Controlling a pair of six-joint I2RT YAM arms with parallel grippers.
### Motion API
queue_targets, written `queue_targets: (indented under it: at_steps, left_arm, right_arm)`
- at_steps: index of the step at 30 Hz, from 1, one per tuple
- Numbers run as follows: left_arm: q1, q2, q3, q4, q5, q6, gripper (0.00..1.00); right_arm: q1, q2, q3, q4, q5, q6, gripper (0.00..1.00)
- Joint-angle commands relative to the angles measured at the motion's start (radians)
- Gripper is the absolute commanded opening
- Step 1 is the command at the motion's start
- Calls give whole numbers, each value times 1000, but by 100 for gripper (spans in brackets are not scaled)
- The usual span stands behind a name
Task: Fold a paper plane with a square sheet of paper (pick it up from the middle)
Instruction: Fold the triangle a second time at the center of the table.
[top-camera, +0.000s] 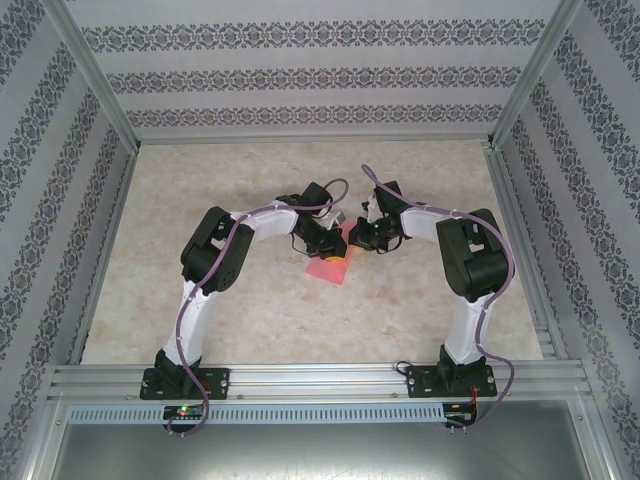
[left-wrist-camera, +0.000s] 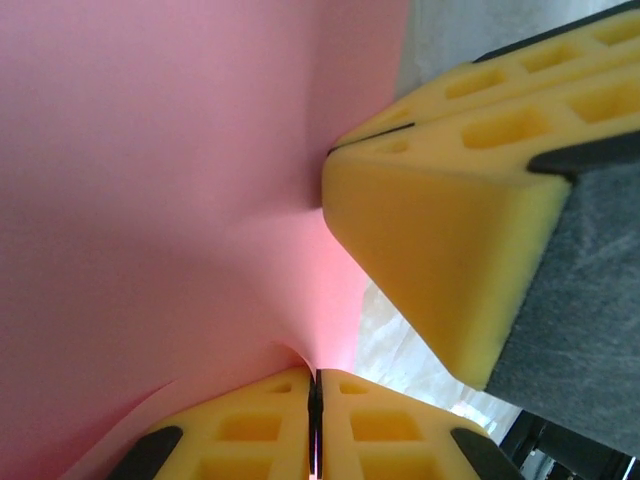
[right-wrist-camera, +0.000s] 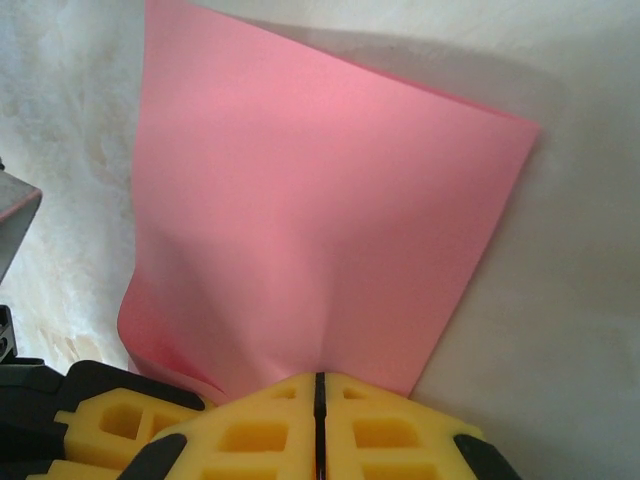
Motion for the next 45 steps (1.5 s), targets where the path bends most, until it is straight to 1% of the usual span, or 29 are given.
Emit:
queue_targets:
  at_steps: [1, 21, 45]
  left_arm:
    - [-13, 33, 21, -42, -11, 27, 12]
    - [-10, 17, 3, 19, -124, -37, 11]
    - [-10, -42, -53, 81, -141, -72, 11]
  right_arm:
    - [-2, 17, -4, -43, 17, -27, 9]
    - [-2, 17, -4, -46, 16, -30, 9]
    - [-4, 17, -13, -42, 16, -34, 9]
